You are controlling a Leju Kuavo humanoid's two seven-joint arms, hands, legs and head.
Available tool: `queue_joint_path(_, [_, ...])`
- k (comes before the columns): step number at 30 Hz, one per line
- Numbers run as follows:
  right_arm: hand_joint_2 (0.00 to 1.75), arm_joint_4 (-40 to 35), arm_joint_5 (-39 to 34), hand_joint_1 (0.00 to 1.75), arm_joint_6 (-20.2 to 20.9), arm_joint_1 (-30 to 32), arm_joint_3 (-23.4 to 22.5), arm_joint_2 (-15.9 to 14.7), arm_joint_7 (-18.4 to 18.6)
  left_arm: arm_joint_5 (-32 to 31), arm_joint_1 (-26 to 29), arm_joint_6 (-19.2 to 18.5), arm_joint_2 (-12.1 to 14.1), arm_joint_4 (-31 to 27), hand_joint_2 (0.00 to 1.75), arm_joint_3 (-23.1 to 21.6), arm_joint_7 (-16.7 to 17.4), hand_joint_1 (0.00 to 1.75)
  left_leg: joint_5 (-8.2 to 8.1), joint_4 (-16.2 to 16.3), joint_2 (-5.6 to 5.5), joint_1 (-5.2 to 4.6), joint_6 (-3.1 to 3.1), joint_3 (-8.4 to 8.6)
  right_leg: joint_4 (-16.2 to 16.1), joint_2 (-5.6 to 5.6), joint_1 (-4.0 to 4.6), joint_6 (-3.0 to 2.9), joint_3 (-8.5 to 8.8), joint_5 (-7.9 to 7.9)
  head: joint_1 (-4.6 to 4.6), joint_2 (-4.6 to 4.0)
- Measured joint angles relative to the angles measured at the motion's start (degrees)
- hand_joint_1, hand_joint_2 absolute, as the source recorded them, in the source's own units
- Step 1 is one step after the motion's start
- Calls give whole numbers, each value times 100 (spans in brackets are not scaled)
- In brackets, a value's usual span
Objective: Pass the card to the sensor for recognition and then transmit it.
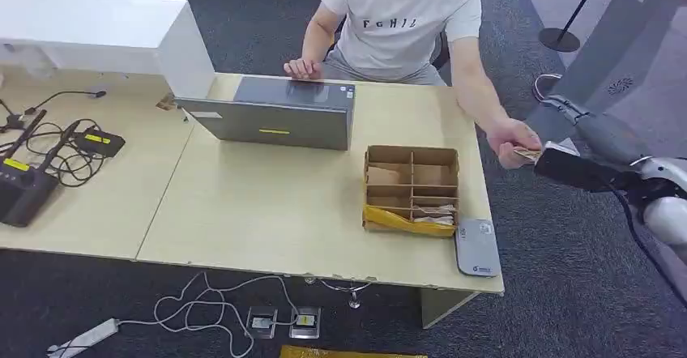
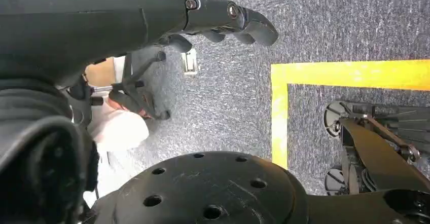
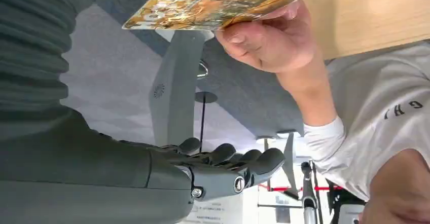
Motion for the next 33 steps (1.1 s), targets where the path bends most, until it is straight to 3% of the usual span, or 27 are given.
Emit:
queue_joint_path(1, [175,-2,40,175,0,20,-20,0,24,-2,0,9,0,0,0,0,11,0,0,0,0,0,0,0,0,1,0,0,0,0,0,0])
queue_joint_path(21, [175,2,348,175,11,212,-385,7,-37,0,-1,99,2,0,0,0,61,0,0,0,0,0,0,-2,0,0,0,0,0,0,0,0])
queue_joint_path(33, [175,-90,450,175,151,882,-407,140,20,-24,-2,112,0,0,0,-2,59,0,0,0,-2,1,0,-3,1,-3,1,0,1,0,2,0])
